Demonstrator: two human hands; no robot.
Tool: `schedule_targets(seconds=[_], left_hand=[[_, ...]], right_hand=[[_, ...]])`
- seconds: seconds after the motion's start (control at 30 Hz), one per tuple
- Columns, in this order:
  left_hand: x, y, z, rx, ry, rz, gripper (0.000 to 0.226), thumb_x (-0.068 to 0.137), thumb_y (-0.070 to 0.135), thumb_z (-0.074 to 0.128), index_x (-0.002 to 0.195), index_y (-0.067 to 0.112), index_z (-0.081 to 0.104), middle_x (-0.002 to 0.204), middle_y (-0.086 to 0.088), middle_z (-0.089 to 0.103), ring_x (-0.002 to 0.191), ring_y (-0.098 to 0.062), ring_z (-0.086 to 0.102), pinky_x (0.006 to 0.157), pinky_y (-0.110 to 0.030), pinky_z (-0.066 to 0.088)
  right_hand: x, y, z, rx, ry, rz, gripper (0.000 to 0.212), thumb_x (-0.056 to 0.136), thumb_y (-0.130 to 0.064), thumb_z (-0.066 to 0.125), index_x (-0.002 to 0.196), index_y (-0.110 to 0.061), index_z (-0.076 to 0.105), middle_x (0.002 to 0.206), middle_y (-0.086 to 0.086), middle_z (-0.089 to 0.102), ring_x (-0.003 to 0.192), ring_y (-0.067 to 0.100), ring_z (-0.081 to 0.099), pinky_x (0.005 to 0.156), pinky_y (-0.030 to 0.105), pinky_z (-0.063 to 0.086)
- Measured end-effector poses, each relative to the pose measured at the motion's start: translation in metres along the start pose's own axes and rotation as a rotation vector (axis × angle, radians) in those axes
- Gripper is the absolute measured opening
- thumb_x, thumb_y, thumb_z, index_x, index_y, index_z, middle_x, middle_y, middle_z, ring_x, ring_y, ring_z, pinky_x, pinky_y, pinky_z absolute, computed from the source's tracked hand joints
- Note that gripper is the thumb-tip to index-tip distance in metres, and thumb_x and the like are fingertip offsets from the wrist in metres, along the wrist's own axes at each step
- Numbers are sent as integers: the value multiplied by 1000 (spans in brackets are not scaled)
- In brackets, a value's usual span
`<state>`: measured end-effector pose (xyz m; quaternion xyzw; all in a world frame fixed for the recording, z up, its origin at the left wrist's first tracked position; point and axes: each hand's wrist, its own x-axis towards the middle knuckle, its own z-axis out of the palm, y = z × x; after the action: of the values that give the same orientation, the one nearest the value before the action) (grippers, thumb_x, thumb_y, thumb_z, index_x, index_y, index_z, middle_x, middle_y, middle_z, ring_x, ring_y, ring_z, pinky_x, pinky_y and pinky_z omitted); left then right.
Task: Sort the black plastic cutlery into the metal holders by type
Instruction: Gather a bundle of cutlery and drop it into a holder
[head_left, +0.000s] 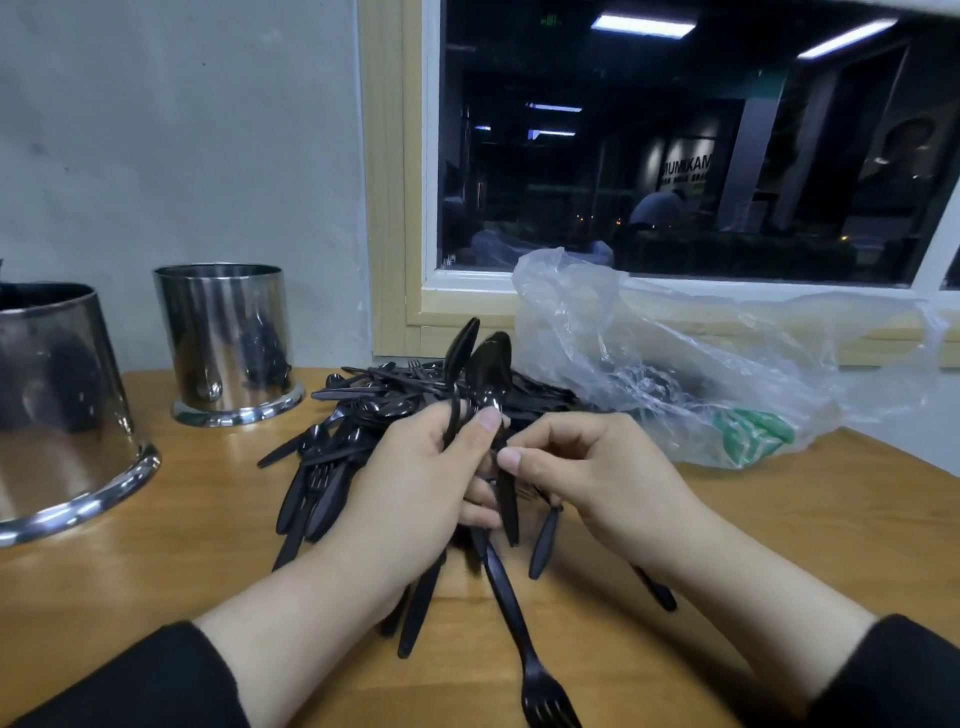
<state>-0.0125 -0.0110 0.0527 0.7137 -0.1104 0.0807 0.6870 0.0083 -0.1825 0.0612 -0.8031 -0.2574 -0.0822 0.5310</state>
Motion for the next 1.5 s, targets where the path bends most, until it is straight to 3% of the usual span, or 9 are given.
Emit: schedule_targets(seconds=[0.1,0.17,0.3,0.43,0.6,0.9,1.13,1.27,1.5], left_hand=[[-2,-1,3,-30,-41,-17,24,105,33,53,99,15,69,77,-10,74,69,-31,74,67,-43,64],[-2,-2,4,-75,-58,-35,26,106,33,51,97,13,66,66,-5,60,51,-25,60,50,-35,54],[-1,-2,3,-81,-11,-73,26,106,39,50,99,18,63,61,4,40,45,-10,27,40,-22,22],[0,-3,-1,-46,39,-53,25,100,41,60,88,19,62,58,7,37,46,-9,27,40,-21,24],[-2,-1,-3,10,26,-9,31,101,37,61,83,13,51,71,-10,38,45,-14,28,38,-20,24],[-3,0,-4,57,16,-41,33,97,39,66,74,22,51,54,6,33,42,-9,25,39,-18,25],[-3,3,-6,40,41,-77,38,98,33,66,70,20,44,65,-3,34,46,-12,24,43,-23,23],[-4,4,-6,54,28,-99,42,99,39,62,69,17,43,61,-2,38,44,-12,26,45,-24,23],[-6,4,-5,118,-87,-91,43,101,45,57,87,9,75,67,-4,64,43,-10,36,42,-22,31]], right_hand=[[-3,-7,-2,-60,-63,-17,12,92,-16,71,86,-9,78,71,-6,71,66,-3,60,67,11,44],[-3,-12,-10,-153,-73,-32,15,95,-23,68,86,-17,78,71,-9,70,68,-3,60,68,14,45],[3,-7,-44,-302,189,17,36,98,-42,59,65,-33,70,56,-3,56,51,10,50,56,35,45],[6,13,-69,-625,75,212,46,94,-52,60,72,-12,68,57,3,61,46,10,50,52,30,45],[7,27,-70,-783,-145,407,38,86,-58,68,80,-20,69,68,0,71,56,11,63,59,30,52],[9,33,-58,-901,-210,504,34,81,-51,77,76,-18,70,66,-2,65,58,12,59,57,26,44],[7,28,-61,-783,-202,533,26,82,-36,73,70,-15,66,54,-2,56,49,16,50,53,24,41],[2,20,-68,-444,-133,531,23,87,-18,68,67,-12,58,52,2,41,48,18,33,47,24,30],[1,8,-53,110,-65,316,18,96,-9,60,81,-2,54,59,13,43,48,16,41,47,23,33]])
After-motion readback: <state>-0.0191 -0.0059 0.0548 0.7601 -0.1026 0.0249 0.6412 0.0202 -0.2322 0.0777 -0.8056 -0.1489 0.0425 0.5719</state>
